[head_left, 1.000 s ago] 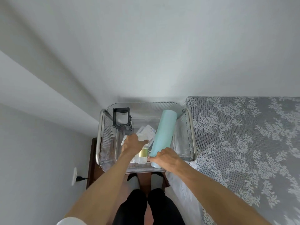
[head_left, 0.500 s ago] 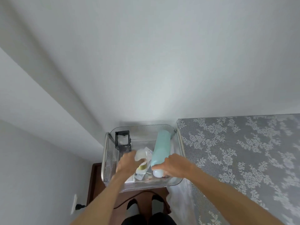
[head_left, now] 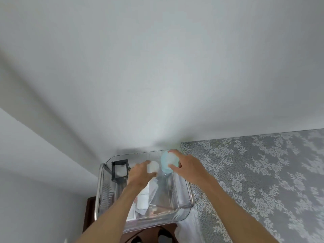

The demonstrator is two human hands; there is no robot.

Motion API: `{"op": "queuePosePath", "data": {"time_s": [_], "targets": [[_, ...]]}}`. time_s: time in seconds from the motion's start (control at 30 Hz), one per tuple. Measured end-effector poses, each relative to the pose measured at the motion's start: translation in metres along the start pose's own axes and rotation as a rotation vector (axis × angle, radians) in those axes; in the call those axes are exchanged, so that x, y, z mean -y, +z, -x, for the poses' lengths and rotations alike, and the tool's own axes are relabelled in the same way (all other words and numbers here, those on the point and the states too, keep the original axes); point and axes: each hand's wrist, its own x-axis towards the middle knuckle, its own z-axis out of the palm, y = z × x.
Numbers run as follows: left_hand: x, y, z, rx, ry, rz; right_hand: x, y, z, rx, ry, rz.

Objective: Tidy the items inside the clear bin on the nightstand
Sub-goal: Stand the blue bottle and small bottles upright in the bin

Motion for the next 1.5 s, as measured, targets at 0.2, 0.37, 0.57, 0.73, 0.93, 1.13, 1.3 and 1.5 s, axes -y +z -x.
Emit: {"op": "queuePosePath", "data": {"time_s": [0.2, 0.37, 0.57, 0.73, 0.93, 1.13, 1.3, 1.5], "targets": [[-0.002, 0.021, -0.029, 0.019, -0.006, -0.032, -0.016, -0.016, -0.028, 0.044, 0.072, 0.032], [0.003, 0.038, -0.041, 0.034, -0.066, 0.038, -0.02, -0.011, -0.03, 0.007, 0.039, 0.069], [0.005, 0.047, -0.045, 0.017, -0.127, 0.243, -0.026, -0.006, -0.029, -0.02, 0.036, 0.073], [0.003, 0.043, -0.042, 0.073, -0.081, 0.242, -0.023, -0.007, -0.028, 0.028, 0.016, 0.05], [0.0, 0.028, -0.024, 0.109, -0.054, 0.23, -0.023, -0.006, -0.02, 0.013, 0.008, -0.103], [0.035, -0.017, 0.044, -0.216, 0.14, 0.251, -0.008, 0.01, 0.013, -0.404, -0.134, -0.268], [0.099, -0.041, 0.085, -0.478, 0.102, 0.121, 0.032, 0.071, 0.033, -0.171, -0.338, -0.304], [0.131, -0.054, 0.092, -0.358, -0.07, -0.106, 0.073, 0.148, 0.013, 0.132, -0.268, -0.097]]}}
